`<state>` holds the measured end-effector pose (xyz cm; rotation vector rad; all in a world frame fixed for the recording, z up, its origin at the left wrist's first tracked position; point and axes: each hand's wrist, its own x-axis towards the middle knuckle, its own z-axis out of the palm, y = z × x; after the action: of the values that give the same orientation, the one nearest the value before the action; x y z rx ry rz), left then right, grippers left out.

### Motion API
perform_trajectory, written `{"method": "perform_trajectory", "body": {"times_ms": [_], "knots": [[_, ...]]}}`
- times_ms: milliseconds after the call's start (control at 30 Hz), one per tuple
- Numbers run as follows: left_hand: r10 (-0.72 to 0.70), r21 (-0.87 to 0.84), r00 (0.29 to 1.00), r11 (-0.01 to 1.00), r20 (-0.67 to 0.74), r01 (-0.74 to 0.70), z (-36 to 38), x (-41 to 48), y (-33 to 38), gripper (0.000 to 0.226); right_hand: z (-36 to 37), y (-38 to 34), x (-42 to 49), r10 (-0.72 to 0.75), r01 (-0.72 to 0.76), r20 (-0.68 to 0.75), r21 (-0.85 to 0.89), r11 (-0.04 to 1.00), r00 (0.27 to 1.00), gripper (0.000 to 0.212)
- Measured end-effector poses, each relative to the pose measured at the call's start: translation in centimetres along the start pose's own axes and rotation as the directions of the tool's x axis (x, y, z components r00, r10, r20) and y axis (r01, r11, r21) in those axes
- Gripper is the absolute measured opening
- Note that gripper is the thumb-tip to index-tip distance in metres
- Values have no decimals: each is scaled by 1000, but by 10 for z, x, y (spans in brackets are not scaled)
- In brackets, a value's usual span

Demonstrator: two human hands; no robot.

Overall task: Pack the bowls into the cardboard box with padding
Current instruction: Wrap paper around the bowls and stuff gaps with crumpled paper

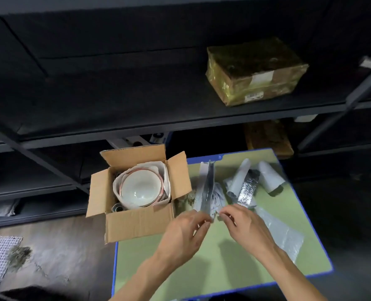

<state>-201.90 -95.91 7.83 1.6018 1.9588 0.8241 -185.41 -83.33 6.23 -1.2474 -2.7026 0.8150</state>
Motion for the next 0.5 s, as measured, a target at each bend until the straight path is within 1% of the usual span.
{"method": "perform_trajectory", "body": {"times_ms": [100,233,300,400,500], "knots": [[-26,17,998,1000,57,25,23,18,0,26,-7,31,-5,114,-114,-11,17,993,993,11],[-63,69,995,996,77,57,47,54,3,34,-15,61,-5,220,-220,11,48,974,976,16],[-61,112,996,992,61,54,55,75,6,38,-16,72,-4,246,-248,35,70,966,969,19],[-79,128,996,989,46,73,65,106,11,41,-19,83,-4,261,-265,47,84,961,964,22],[-142,227,985,967,102,116,77,130,12,51,-21,91,-3,265,-271,59,111,956,962,23]]}}
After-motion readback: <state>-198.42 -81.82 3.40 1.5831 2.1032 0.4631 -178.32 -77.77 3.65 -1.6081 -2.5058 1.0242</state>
